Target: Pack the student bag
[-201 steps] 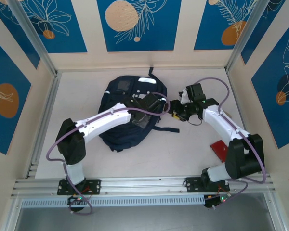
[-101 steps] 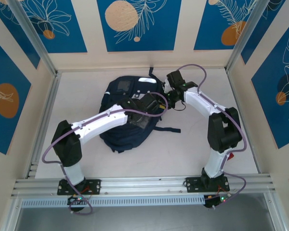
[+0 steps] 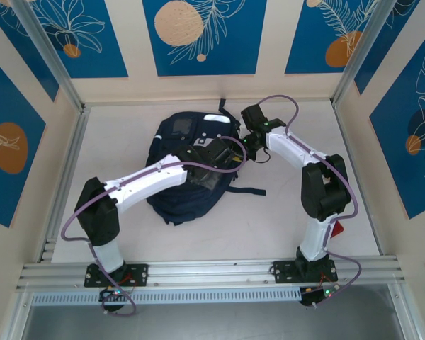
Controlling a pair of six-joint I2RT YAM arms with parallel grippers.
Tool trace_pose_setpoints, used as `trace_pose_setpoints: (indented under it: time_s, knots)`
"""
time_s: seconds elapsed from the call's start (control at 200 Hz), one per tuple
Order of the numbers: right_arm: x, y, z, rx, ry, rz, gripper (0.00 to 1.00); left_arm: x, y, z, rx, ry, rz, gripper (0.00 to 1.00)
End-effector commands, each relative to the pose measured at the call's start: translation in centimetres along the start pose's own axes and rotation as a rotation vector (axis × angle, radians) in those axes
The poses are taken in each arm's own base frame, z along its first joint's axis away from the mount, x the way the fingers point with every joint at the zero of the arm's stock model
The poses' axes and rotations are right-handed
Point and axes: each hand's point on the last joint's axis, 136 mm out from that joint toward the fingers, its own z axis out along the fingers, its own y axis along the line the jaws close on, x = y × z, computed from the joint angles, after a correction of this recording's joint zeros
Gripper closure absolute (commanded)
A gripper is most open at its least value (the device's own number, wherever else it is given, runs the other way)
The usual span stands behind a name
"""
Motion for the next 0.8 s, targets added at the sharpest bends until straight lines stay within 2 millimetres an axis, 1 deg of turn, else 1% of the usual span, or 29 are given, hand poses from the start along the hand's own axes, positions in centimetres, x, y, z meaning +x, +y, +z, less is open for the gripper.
trace_pose_setpoints:
  time_s: [0.0, 0.12, 0.22, 0.32, 0.47, 0.535, 0.645, 0.79]
  knots:
    - [0.6, 0.8, -1.1, -0.030, 0.006, -0.008, 0.73, -1.8, -0.2, -2.2, 0.051, -0.091, -0.045, 1.00]
    - [0.6, 1.5, -1.2, -0.083, 0.011, -0.007, 0.74, -2.0, -0.3, -2.3, 0.051, -0.094, -0.046, 1.00]
    - [0.6, 1.7, -1.5, -0.096, -0.004, -0.014, 0.80, -1.9, -0.3, -2.2, 0.053, -0.090, -0.046, 1.00]
    - [0.6, 1.7, -2.0, -0.101, -0.025, -0.020, 0.83, -1.9, -0.3, -2.1, 0.052, -0.086, -0.050, 1.00]
    - [1.3, 2.5, -3.0, -0.152, -0.055, -0.056, 0.88, -1.8, -0.1, -1.8, 0.049, -0.079, -0.065, 1.00]
    - [1.6, 2.7, -3.5, -0.172, -0.064, -0.067, 0.93, -1.8, -0.1, -1.7, 0.051, -0.077, -0.074, 1.00]
    - [2.5, 2.1, -3.7, -0.165, -0.062, -0.042, 1.00, -1.8, -0.1, -1.7, 0.061, -0.076, -0.087, 1.00]
    - [4.2, 0.7, -3.3, -0.147, -0.026, 0.074, 1.00, -2.0, -0.4, -1.4, 0.082, -0.077, -0.104, 1.00]
